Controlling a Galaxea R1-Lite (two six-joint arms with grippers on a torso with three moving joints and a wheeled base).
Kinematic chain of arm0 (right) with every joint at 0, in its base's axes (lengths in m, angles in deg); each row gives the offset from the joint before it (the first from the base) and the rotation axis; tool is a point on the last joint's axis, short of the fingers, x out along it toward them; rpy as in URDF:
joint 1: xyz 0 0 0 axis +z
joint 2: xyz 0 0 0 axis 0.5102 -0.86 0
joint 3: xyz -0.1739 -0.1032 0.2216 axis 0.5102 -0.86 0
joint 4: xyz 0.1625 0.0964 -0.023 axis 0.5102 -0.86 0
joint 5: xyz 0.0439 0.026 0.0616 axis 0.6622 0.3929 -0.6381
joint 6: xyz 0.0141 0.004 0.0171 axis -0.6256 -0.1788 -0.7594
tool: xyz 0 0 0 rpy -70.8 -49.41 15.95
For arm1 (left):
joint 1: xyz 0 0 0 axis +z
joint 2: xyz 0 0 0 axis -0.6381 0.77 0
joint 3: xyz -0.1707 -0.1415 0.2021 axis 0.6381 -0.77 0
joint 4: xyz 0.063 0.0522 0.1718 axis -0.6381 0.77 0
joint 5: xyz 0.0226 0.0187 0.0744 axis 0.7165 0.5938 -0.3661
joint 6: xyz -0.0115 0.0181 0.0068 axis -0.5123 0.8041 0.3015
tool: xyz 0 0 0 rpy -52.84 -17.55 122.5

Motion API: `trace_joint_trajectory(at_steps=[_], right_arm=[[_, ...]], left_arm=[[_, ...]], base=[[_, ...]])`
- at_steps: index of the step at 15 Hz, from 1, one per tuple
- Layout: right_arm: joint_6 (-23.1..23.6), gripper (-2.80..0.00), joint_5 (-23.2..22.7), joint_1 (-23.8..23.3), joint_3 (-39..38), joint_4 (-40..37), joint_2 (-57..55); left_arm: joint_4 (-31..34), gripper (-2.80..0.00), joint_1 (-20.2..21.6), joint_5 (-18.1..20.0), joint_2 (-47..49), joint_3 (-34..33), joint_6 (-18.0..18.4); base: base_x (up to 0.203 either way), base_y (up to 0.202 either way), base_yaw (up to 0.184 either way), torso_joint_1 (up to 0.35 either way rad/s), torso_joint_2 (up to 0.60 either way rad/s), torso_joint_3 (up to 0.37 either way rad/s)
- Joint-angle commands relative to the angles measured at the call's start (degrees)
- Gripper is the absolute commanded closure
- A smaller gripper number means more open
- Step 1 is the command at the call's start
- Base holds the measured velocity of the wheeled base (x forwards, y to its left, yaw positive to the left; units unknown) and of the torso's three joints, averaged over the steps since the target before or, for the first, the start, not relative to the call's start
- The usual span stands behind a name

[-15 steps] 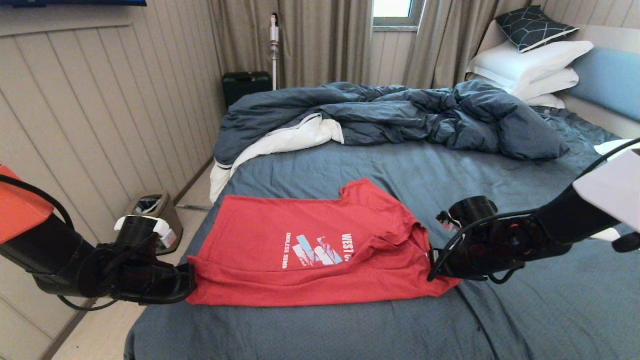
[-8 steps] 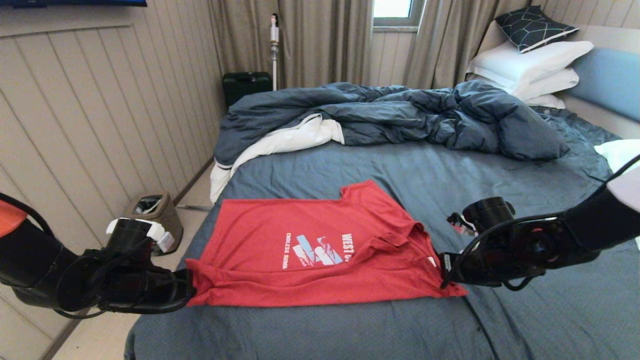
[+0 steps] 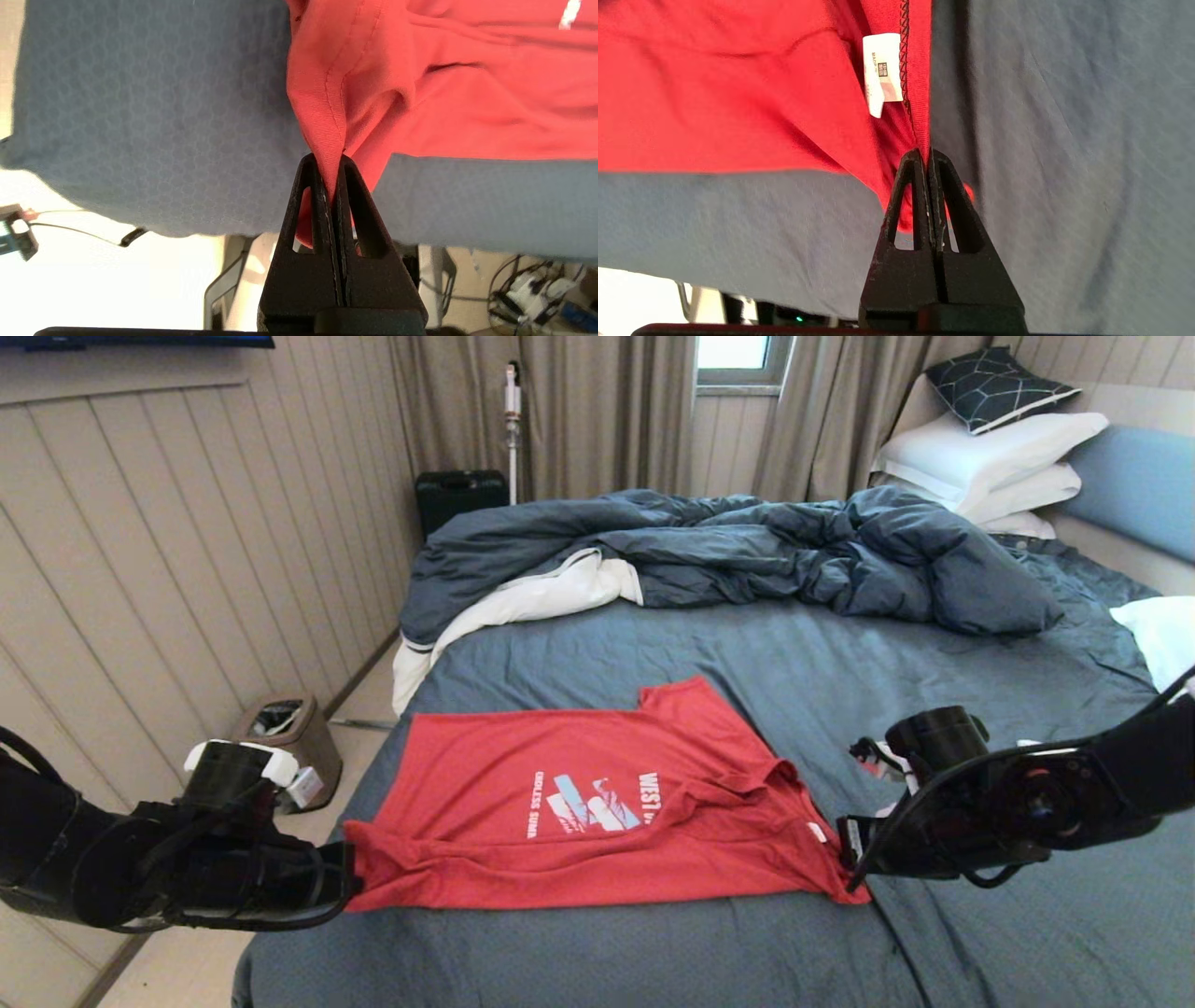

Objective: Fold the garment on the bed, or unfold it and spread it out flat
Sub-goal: Fold the red T-shirt

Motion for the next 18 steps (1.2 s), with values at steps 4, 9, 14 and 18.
trace_joint_trajectory(at_steps=[4, 9, 14, 18], right_arm=[[2.52, 0.00, -0.19, -0.93, -3.39, -0.02, 3.46], [3.44, 0.00, -0.80, -1.68, -3.35, 0.14, 3.03], [3.21, 0.00, -0.87, -1.57, -1.04, 0.38, 1.01], [2.80, 0.00, -0.87, -1.54, 2.79, 0.34, -1.65]], left_arm=[[2.20, 0.00, 0.08, 0.04, -2.23, 0.19, 2.31], [3.51, 0.00, 0.09, 0.04, -2.38, 1.13, 4.17], [2.75, 0.00, 0.10, 0.30, 0.66, 3.41, 3.80], [2.61, 0.00, 0.80, 0.56, 4.00, 7.46, 3.14]], base=[[0.000, 0.000, 0.000, 0.000, 0.00, 0.000], [0.000, 0.000, 0.000, 0.000, 0.00, 0.000], [0.000, 0.000, 0.000, 0.000, 0.00, 0.000], [0.000, 0.000, 0.000, 0.000, 0.00, 0.000]])
